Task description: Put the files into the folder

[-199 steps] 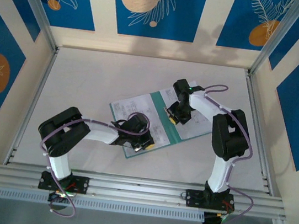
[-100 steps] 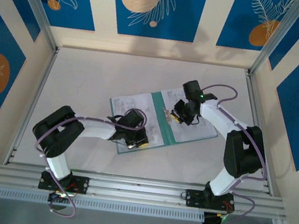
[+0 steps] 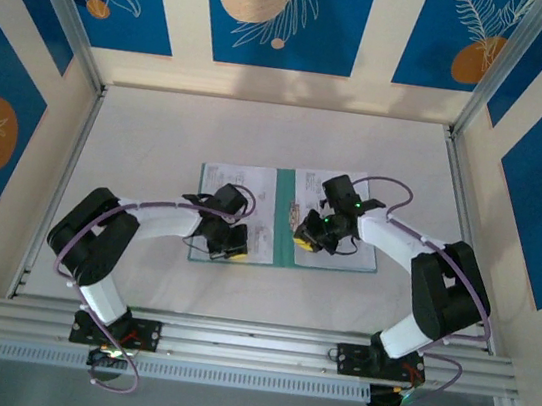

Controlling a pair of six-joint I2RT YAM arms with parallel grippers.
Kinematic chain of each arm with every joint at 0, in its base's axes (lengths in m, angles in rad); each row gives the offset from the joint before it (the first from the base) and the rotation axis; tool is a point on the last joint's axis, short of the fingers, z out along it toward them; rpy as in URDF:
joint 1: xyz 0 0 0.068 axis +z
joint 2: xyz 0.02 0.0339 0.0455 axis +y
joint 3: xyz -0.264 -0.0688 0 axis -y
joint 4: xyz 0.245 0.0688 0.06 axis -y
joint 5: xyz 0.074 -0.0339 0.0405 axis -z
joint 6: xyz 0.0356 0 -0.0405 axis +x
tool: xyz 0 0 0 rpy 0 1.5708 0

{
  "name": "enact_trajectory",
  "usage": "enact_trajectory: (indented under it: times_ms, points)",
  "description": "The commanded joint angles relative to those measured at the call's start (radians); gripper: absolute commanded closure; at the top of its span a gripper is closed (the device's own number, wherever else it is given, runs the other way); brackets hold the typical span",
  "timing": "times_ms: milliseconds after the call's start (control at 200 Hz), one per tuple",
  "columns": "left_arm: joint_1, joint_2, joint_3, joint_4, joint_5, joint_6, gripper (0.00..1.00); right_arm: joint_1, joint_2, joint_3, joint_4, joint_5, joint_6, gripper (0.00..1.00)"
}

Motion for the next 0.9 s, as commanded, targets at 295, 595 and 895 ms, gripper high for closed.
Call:
enact_trajectory:
  times_ms: [295, 595, 895]
  points:
    - [0.008, -0.026, 0.018, -0.112, -0.042, 0.045, 1.00, 0.047, 0.083, -0.060, 0.137, -0.051, 0.073, 0.91]
    - [0.008, -0.063, 0.053, -0.173, -0.068, 0.076, 0.88, 0.055, 0.135, -0.067, 0.125, -0.034, 0.092, 0.92]
    - [0.109, -0.199, 0.016, -0.283, -0.099, 0.142, 0.62, 0.055, 0.169, -0.060, 0.032, 0.009, 0.082, 0.94]
